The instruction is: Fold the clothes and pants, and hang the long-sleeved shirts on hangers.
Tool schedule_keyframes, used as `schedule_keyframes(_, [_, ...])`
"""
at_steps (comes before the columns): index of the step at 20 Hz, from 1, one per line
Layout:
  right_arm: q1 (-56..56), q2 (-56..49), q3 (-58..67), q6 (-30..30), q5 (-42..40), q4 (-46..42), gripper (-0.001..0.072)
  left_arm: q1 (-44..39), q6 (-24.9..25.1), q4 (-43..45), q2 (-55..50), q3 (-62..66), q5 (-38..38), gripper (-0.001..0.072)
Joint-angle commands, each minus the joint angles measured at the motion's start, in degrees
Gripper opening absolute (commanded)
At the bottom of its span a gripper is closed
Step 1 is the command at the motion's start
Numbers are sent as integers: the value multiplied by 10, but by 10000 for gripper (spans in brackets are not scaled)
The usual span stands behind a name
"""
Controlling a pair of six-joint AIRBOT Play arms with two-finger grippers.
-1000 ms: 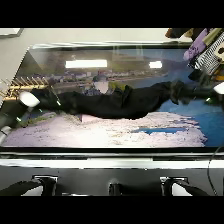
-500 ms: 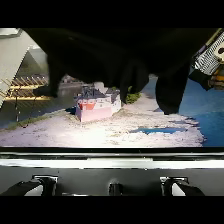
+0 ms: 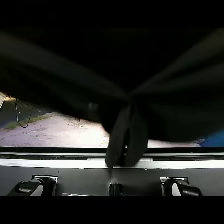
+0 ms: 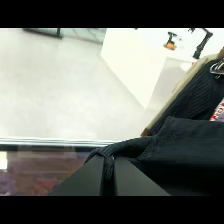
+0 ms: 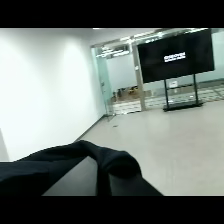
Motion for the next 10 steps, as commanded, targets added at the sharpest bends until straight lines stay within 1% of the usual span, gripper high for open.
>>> schedule_keyframes(1, [0, -24, 1, 45, 10, -2, 32, 0, -5, 13, 4, -4, -20, 22])
schedule_keyframes(4, [0, -132, 1, 44, 70, 116, 32, 0, -3, 7, -54, -33, -23, 22])
schedule_keyframes(7, [0, -284, 1, 8, 129, 222, 32, -5, 11, -6, -157, -79, -16, 22])
schedule_keyframes(8, [2, -335, 1, -2, 136, 244, 32, -14, 22, -8, -200, -91, -6, 22])
schedule_keyframes(10, [38, -434, 1, -22, 123, 232, 33, -38, 47, -8, -293, -103, 30, 22])
